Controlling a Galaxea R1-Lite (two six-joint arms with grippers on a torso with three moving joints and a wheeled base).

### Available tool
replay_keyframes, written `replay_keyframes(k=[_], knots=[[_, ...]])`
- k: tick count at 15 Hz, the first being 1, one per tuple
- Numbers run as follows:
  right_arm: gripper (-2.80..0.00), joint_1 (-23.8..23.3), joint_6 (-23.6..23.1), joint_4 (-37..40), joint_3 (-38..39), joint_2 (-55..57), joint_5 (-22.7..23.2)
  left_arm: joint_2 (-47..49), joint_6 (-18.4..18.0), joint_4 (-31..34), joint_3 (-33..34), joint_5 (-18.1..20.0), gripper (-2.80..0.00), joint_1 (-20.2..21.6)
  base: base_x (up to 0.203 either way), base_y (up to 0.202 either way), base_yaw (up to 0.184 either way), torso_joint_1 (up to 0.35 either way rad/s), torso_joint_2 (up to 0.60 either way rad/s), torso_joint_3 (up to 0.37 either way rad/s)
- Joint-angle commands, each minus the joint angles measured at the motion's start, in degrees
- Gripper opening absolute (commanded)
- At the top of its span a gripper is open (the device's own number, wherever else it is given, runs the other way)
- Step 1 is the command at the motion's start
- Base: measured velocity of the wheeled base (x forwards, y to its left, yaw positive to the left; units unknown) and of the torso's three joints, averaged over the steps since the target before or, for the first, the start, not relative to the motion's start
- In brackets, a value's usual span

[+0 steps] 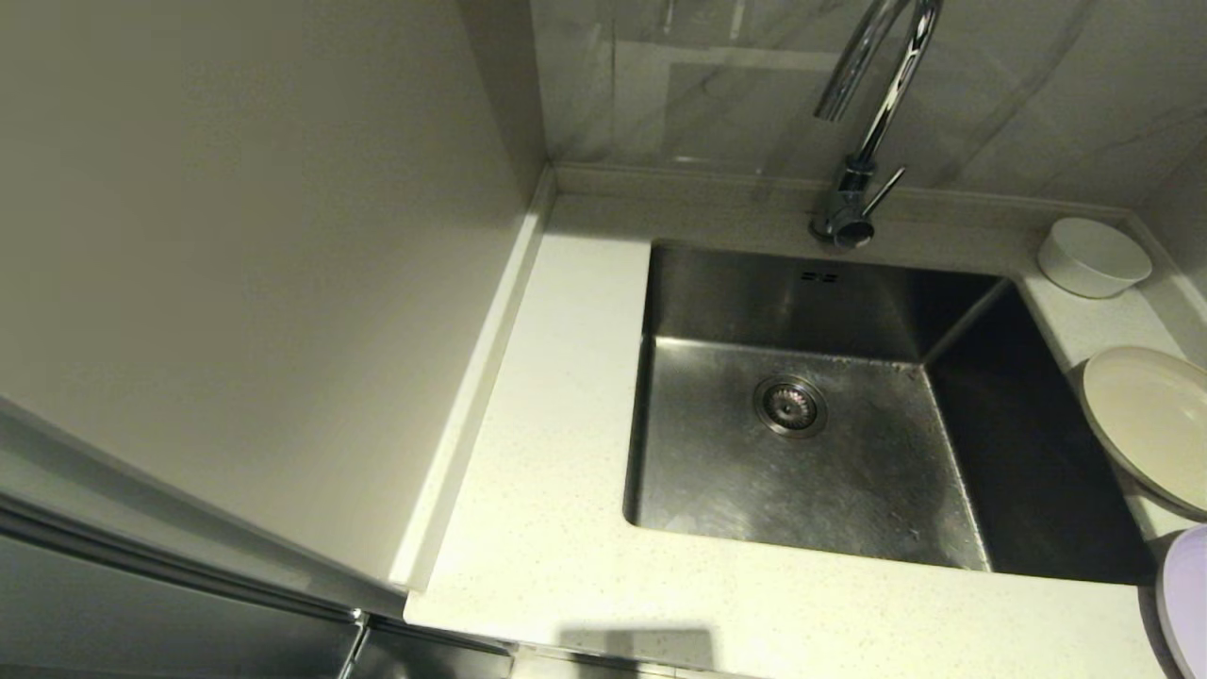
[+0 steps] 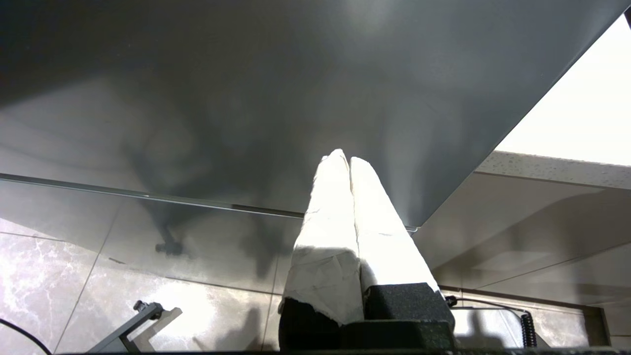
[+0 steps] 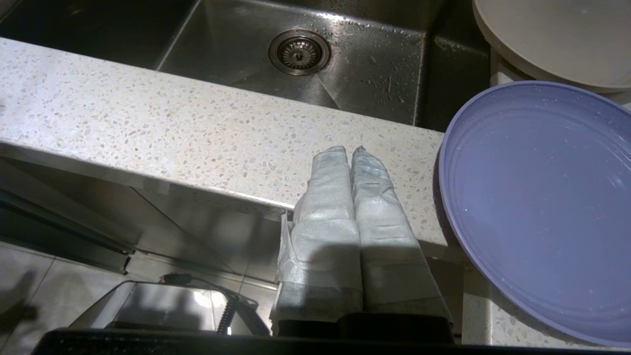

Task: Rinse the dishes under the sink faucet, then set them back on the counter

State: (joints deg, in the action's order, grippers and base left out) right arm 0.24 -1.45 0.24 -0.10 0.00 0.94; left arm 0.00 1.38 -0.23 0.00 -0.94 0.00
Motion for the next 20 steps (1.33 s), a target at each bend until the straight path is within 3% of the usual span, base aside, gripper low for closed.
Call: replay_keyframes(k=[1, 20], knots=[[-2.8, 0.0, 0.0, 0.0, 0.0, 0.1, 0.0, -0.1, 0.0, 0.0, 0.0, 0.0, -2.8, 0.0, 0.0, 0.0, 0.0, 0.0, 0.0, 0.0], [-2.8, 0.0, 0.0, 0.0, 0.0, 0.1, 0.0, -0.1, 0.0, 0.0, 0.0, 0.0, -2.8, 0.0, 0.0, 0.0, 0.0, 0.0, 0.0, 0.0]])
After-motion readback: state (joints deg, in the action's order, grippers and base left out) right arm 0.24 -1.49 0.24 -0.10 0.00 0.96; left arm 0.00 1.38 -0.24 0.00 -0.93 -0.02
